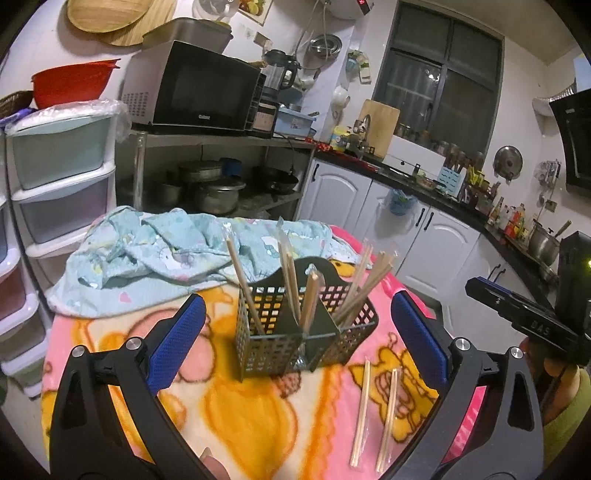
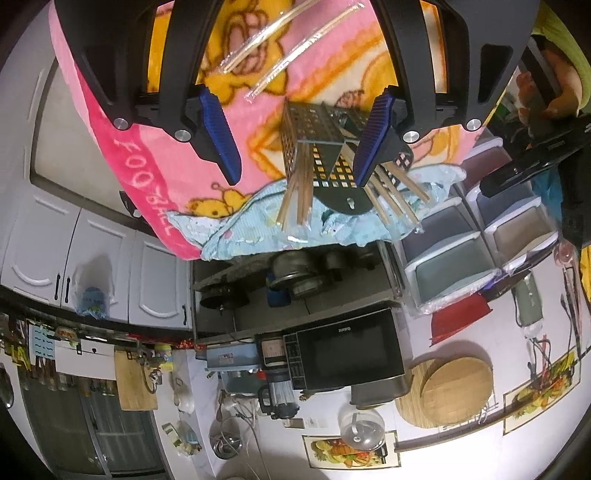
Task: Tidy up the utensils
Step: 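Move both open tools toward the last wrapped chopsticks on the blanket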
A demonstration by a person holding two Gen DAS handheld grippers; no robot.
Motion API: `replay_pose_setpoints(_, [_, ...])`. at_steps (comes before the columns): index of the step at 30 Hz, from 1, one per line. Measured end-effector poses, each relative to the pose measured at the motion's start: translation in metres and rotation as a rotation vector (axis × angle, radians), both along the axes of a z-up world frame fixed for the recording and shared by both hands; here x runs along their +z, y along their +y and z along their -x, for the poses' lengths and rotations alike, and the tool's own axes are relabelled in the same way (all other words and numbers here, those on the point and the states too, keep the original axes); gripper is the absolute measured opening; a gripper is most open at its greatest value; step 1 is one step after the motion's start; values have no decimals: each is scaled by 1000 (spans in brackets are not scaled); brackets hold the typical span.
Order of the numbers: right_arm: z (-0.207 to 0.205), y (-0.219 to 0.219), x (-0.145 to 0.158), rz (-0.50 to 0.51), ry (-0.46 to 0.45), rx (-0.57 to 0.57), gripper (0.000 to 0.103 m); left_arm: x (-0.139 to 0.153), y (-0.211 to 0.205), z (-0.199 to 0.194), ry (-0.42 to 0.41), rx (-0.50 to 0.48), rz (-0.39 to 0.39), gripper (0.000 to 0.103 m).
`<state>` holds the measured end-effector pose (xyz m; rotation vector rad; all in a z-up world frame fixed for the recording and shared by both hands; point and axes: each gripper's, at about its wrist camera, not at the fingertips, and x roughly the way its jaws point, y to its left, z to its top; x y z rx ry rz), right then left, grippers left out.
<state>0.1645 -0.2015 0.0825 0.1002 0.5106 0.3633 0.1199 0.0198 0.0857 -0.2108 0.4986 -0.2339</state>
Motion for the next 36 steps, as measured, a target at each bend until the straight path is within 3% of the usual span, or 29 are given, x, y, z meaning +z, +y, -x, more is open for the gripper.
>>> replay_pose_setpoints(19, [6, -18, -29, 37, 87, -47, 61, -48, -29, 15, 115, -109, -45, 92])
replay_pose_setpoints(36, [-6, -46, -88, 101, 225, -134, 61, -103, -60, 27, 264, -246, -63, 92])
